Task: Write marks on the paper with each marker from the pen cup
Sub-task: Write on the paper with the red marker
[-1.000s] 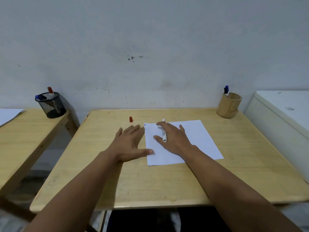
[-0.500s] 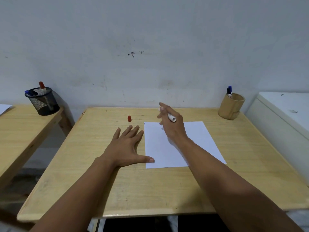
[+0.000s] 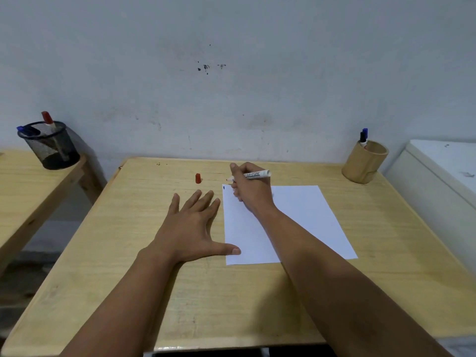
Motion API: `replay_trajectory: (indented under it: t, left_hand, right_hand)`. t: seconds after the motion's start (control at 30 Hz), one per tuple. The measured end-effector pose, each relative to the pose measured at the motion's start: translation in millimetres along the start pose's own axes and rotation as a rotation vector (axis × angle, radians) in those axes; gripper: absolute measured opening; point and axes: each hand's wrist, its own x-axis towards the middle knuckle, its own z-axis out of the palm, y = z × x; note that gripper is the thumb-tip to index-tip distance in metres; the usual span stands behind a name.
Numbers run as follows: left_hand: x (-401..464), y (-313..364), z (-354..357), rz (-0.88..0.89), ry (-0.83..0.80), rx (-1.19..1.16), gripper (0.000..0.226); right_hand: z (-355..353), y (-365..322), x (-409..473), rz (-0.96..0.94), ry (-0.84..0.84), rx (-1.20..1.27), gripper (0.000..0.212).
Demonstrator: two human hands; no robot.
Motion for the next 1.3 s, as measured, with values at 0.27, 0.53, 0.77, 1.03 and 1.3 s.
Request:
replay_trajectory:
  t: [0.27, 0.53, 0.77, 1.03, 1.3]
  left_hand:
    - [-3.5, 2.8, 0.1, -0.054, -0.014, 0.012, 0.146]
    - [-5.9, 4.3, -1.4, -0.063, -0.012, 0.011, 0.144]
    - [-6.0, 4.9, -1.4, -0.065, -0.006, -0.006, 0.141]
    - [-4.7, 3.3, -1.0, -0.069, -0.003, -0.009, 0.142]
    - [-4.1, 5.3, -6.2, -0.099, 0.100, -0.180, 0.120]
  right_hand:
    - [2.1, 3.4, 1.7, 0.029, 0.026, 0.002, 0.030]
    - [2.9, 3.3, -1.4, 0.001, 0.014, -0.093, 0.030]
    - [3.0, 5.2, 0.0, -0.008, 0.010, -0.120, 0.038]
    - [4.6, 7.0, 2.3, -0.023, -0.016, -0.187, 0.027]
    - [3.0, 8.1, 8.2, 0.006, 0.016, -0.007, 0.037]
